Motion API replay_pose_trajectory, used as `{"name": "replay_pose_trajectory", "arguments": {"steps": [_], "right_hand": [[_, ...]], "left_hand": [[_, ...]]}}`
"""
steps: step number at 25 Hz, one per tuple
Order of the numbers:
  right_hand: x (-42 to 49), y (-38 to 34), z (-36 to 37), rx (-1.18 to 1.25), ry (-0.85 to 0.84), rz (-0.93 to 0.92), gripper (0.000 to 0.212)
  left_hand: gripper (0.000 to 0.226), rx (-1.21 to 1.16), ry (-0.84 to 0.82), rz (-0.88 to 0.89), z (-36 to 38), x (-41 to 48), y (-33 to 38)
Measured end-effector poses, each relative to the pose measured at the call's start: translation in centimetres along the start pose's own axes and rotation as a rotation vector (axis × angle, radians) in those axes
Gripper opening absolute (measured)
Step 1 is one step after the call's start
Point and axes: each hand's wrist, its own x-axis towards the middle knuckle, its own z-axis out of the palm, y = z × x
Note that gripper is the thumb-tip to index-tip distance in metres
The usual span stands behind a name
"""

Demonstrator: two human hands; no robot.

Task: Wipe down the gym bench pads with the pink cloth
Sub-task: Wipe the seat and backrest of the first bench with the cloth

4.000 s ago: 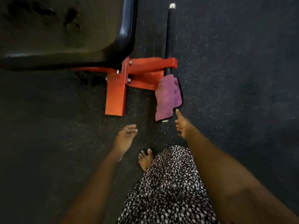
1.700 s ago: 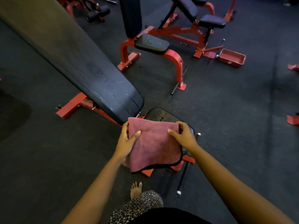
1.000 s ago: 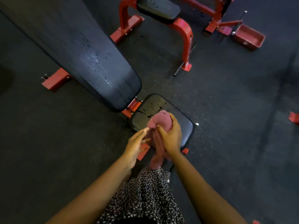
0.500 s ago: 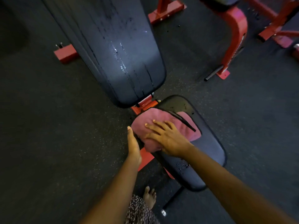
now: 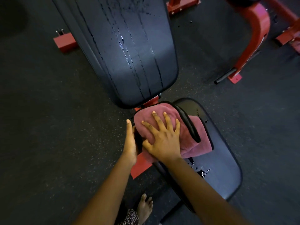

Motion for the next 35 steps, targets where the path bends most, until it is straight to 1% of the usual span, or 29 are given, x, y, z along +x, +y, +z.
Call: {"name": "replay_pose_trajectory", "arguments": {"steps": [2, 3, 5, 6, 8, 12, 15, 18, 23, 27, 29, 30, 31, 32, 34, 35], "right_hand": [[1.0, 1.1, -0.2, 0.018, -0.008, 0.026, 0.056], [1.4, 1.7, -0.1, 0.024, -0.007, 0.038, 0.055], [1.8, 2.5, -0.1, 0.040, 0.007, 0.047, 0.054], [2.0, 2.8, -0.1, 0.061, 0.004, 0.058, 0.054], [2.2, 3.4, -0.2, 0.102, 0.004, 0.099, 0.055], [2.5, 5.5, -0.4, 0.083, 0.059, 0.197, 0.055], [2.1, 6.8, -0.3, 0.021, 0.084, 0.279, 0.056], [0.5, 7.8, -0.8, 0.000, 0.086, 0.419, 0.061], [-5.2, 9.4, -1.3, 0.052, 0.098, 0.765, 0.065], [-8.3, 7.6, -1.2, 0.112, 0.101, 1.039, 0.057], [-8.1, 6.7, -2.0, 0.138, 0.187, 1.204, 0.056], [-7.4, 5.5, -2.3, 0.117, 0.272, 1.238, 0.054], [-6.3, 3.5, -2.3, 0.077, 0.351, 1.209, 0.053], [-5.1, 1.1, -1.8, 0.029, 0.365, 1.122, 0.053], [-3.4, -3.6, -0.1, -0.015, 0.264, 0.944, 0.047], [-3.4, -4.6, 0.8, -0.005, 0.238, 0.922, 0.044]], "left_hand": [[0.079, 0.249, 0.025, 0.024, 0.5, 1.2, 1.0], [0.079, 0.426, 0.049, 0.053, 0.8, 2.0, 1.3], [0.068, 0.765, 0.065, 0.177, 1.4, 2.8, 1.5], [0.069, 0.919, 0.056, 0.236, 1.7, 3.3, 1.5], [0.076, 1.147, 0.058, 0.283, 2.3, 3.8, 1.8], [0.065, 1.520, 0.126, 0.324, 4.7, 4.6, 2.3], [0.064, 1.588, 0.168, 0.376, 5.1, 4.5, 1.9], [0.064, 1.605, 0.165, 0.400, 4.9, 4.6, 1.6], [0.070, 1.608, 0.142, 0.395, 4.7, 5.3, 1.5], [0.069, 1.670, 0.076, 0.424, 4.5, 5.1, 1.6], [0.070, 1.716, 0.001, 0.521, 4.0, 4.8, 1.8], [0.073, 1.695, -0.050, 0.619, 3.8, 4.4, 1.9], [0.075, 1.639, -0.135, 0.729, 3.5, 4.2, 1.9], [0.076, 1.565, -0.242, 0.801, 3.4, 3.8, 1.8], [0.079, 1.483, -0.430, 0.846, 3.2, 3.2, 0.9], [0.082, 1.506, -0.474, 0.879, 3.0, 3.1, 0.4]]}}
